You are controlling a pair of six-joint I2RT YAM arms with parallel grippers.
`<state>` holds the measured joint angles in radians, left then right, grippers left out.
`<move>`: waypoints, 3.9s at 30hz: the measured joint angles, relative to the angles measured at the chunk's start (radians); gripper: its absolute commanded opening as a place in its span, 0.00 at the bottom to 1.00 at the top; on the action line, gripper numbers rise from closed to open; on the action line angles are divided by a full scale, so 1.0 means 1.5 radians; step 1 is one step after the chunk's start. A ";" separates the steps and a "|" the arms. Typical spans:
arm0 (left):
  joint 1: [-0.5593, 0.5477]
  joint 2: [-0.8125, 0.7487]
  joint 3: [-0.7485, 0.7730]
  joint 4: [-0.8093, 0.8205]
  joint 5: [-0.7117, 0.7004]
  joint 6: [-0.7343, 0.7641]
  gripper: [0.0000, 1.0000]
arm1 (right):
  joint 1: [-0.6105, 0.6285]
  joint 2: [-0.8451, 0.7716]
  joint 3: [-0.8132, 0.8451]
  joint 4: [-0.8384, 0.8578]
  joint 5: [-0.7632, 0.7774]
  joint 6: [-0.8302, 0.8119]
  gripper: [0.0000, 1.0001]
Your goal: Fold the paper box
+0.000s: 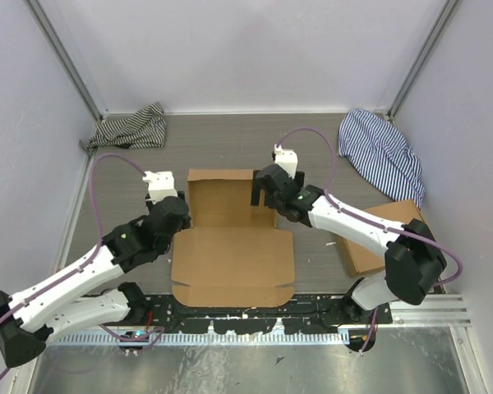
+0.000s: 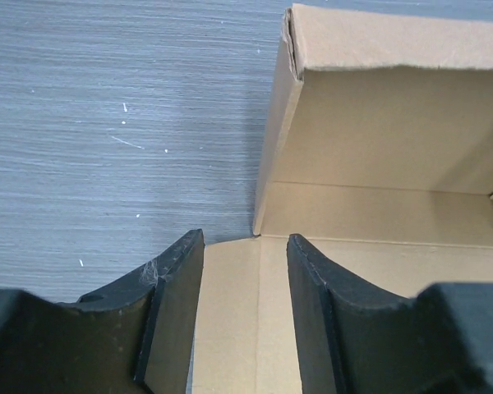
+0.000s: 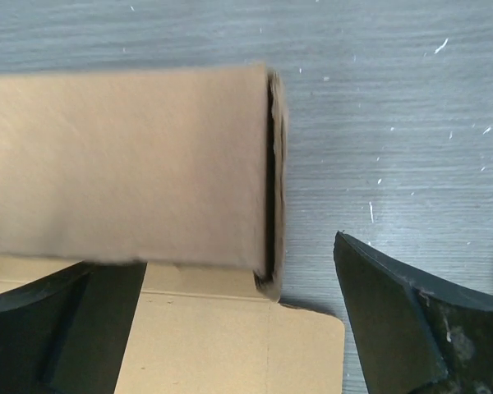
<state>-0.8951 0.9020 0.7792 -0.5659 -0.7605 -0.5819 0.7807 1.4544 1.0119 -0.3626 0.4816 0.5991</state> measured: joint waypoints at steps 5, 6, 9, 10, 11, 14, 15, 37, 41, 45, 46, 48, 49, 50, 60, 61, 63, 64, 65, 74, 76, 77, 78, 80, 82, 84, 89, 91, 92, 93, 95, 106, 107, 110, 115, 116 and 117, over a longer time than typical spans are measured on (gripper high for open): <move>0.000 -0.047 -0.024 -0.026 0.014 -0.025 0.51 | -0.004 -0.001 0.071 -0.033 0.023 -0.061 0.98; 0.000 -0.050 -0.029 -0.033 0.017 -0.029 0.51 | -0.004 -0.001 0.090 -0.037 0.028 -0.083 0.97; 0.000 -0.057 -0.043 -0.053 0.026 -0.040 0.51 | -0.004 -0.002 0.130 -0.037 0.034 -0.155 0.92; 0.000 -0.062 -0.047 -0.061 0.030 -0.043 0.51 | -0.005 -0.004 0.135 -0.035 0.032 -0.181 0.91; 0.000 -0.068 -0.051 -0.065 0.032 -0.047 0.51 | -0.005 -0.010 0.135 -0.033 0.027 -0.213 0.91; 0.000 -0.095 -0.060 -0.076 0.033 -0.054 0.51 | 0.006 -0.032 0.120 -0.022 0.009 -0.291 0.90; 0.000 -0.106 -0.064 -0.076 0.032 -0.056 0.51 | 0.013 -0.043 0.111 -0.018 -0.005 -0.321 0.89; 0.000 -0.204 -0.141 -0.089 0.033 -0.081 0.52 | 0.041 0.108 0.226 0.012 -0.077 -0.553 0.81; 0.000 -0.205 -0.142 -0.087 0.033 -0.082 0.52 | 0.041 0.152 0.246 0.027 -0.075 -0.566 0.63; 0.000 -0.208 -0.142 -0.086 0.033 -0.082 0.52 | 0.041 0.215 0.289 0.033 -0.048 -0.576 0.30; 0.000 -0.209 -0.142 -0.086 0.033 -0.082 0.52 | 0.041 0.231 0.303 0.033 -0.036 -0.577 0.26; 0.000 -0.212 -0.142 -0.086 0.033 -0.082 0.51 | 0.041 0.259 0.321 0.031 -0.008 -0.577 0.21; 0.000 -0.214 -0.142 -0.086 0.033 -0.082 0.52 | 0.041 0.267 0.323 0.030 0.003 -0.576 0.20; 0.000 -0.216 -0.142 -0.086 0.033 -0.083 0.52 | 0.038 0.275 0.324 0.026 0.018 -0.569 0.18; 0.000 -0.233 -0.142 -0.085 0.033 -0.085 0.52 | -0.130 0.276 0.364 -0.069 -0.051 -0.358 0.21; 0.000 -0.233 -0.142 -0.085 0.033 -0.085 0.52 | -0.163 0.270 0.345 -0.066 -0.077 -0.332 0.22; 0.000 -0.233 -0.142 -0.085 0.033 -0.085 0.52 | -0.224 0.245 0.282 -0.063 -0.126 -0.281 0.26; 0.000 -0.233 -0.142 -0.085 0.033 -0.085 0.52 | -0.250 0.229 0.243 -0.061 -0.148 -0.253 0.30; 0.000 -0.233 -0.142 -0.085 0.033 -0.085 0.52 | -0.267 0.212 0.204 -0.060 -0.168 -0.229 0.38; 0.000 -0.219 -0.142 -0.085 0.033 -0.085 0.52 | -0.202 -0.010 -0.089 0.013 -0.457 -0.014 0.84; 0.000 -0.218 -0.142 -0.085 0.033 -0.085 0.52 | -0.166 -0.060 -0.092 0.032 -0.520 0.007 0.84; 0.000 -0.217 -0.142 -0.085 0.033 -0.085 0.52 | -0.151 -0.078 -0.083 0.040 -0.551 0.009 0.84; 0.000 -0.216 -0.142 -0.085 0.033 -0.085 0.52 | -0.140 -0.089 -0.070 0.043 -0.577 0.008 0.84; 0.000 -0.214 -0.142 -0.085 0.033 -0.085 0.52 | -0.120 -0.098 -0.019 0.031 -0.620 -0.013 0.84; 0.000 -0.211 -0.142 -0.085 0.033 -0.085 0.52 | -0.115 -0.095 0.057 -0.002 -0.605 -0.052 0.84; 0.000 -0.208 -0.142 -0.085 0.034 -0.087 0.52 | -0.119 -0.083 0.132 -0.034 -0.533 -0.097 0.81; 0.000 -0.206 -0.142 -0.085 0.045 -0.098 0.55 | -0.179 -0.013 0.226 -0.043 -0.378 -0.174 0.76; 0.000 -0.206 -0.142 -0.086 0.050 -0.105 0.56 | -0.210 0.037 0.231 -0.043 -0.350 -0.188 0.73; 0.000 -0.206 -0.142 -0.086 0.053 -0.109 0.57 | -0.224 0.067 0.231 -0.046 -0.338 -0.192 0.72; 0.000 -0.206 -0.142 -0.086 0.056 -0.113 0.57 | -0.234 0.097 0.230 -0.049 -0.329 -0.196 0.70; 0.000 -0.205 -0.142 -0.085 0.064 -0.121 0.57 | -0.244 0.154 0.229 -0.054 -0.316 -0.204 0.67; 0.000 -0.125 -0.135 -0.085 0.096 -0.159 0.58 | -0.237 0.231 0.198 -0.041 -0.288 -0.219 0.56; 0.000 -0.109 -0.131 -0.085 0.097 -0.161 0.58 | -0.237 0.231 0.190 -0.036 -0.286 -0.219 0.53; 0.001 -0.052 -0.108 -0.084 0.100 -0.164 0.59 | -0.238 0.235 0.167 -0.031 -0.286 -0.219 0.33; 0.026 0.052 -0.040 -0.086 0.118 -0.168 0.59 | -0.236 0.241 0.115 -0.005 -0.289 -0.210 0.19; 0.037 0.072 -0.022 -0.087 0.125 -0.167 0.59 | -0.234 0.239 0.101 0.004 -0.289 -0.207 0.19; 0.050 0.090 -0.004 -0.087 0.132 -0.166 0.59 | -0.231 0.233 0.083 0.019 -0.288 -0.203 0.18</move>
<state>-0.8207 1.0374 0.7731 -0.6960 -0.5621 -0.8310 0.4339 1.8038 1.1358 -0.3347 0.0502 0.2943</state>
